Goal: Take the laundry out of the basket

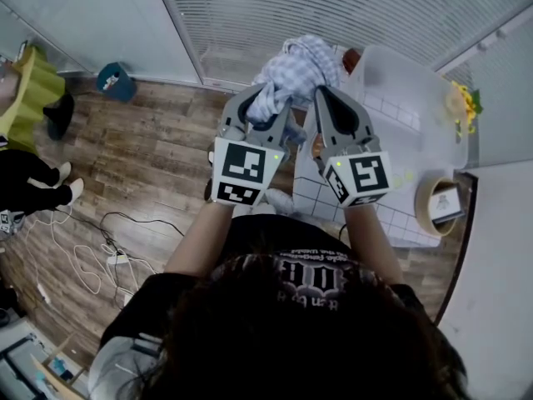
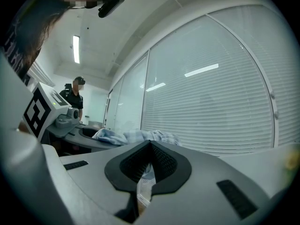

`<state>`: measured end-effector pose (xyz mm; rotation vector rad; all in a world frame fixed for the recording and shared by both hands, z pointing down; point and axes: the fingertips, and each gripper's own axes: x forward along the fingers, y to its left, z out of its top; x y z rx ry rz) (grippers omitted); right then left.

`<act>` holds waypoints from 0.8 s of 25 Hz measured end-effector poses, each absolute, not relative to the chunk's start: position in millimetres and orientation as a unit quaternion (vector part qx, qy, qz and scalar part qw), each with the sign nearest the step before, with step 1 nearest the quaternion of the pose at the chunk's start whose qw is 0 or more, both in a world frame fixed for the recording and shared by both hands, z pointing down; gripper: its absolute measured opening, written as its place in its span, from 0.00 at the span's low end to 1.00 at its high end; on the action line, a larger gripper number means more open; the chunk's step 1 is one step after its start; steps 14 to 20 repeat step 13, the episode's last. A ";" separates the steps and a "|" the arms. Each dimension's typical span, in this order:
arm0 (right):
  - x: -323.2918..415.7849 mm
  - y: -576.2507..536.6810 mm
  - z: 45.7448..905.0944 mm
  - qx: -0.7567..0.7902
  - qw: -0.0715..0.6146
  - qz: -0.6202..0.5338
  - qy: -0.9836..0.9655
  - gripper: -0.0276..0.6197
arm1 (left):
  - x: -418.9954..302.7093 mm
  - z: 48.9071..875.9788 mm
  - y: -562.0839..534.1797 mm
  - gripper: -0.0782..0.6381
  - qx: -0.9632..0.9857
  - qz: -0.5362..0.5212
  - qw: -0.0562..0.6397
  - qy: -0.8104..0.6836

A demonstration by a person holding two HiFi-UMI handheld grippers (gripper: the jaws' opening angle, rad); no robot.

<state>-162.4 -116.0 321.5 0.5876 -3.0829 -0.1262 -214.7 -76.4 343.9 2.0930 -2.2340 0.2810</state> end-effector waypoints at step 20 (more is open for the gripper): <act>-164.6 -114.1 315.6 0.180 -0.003 -0.051 -0.982 0.08 | -220.5 342.7 -74.5 0.29 0.669 0.094 0.032 -0.737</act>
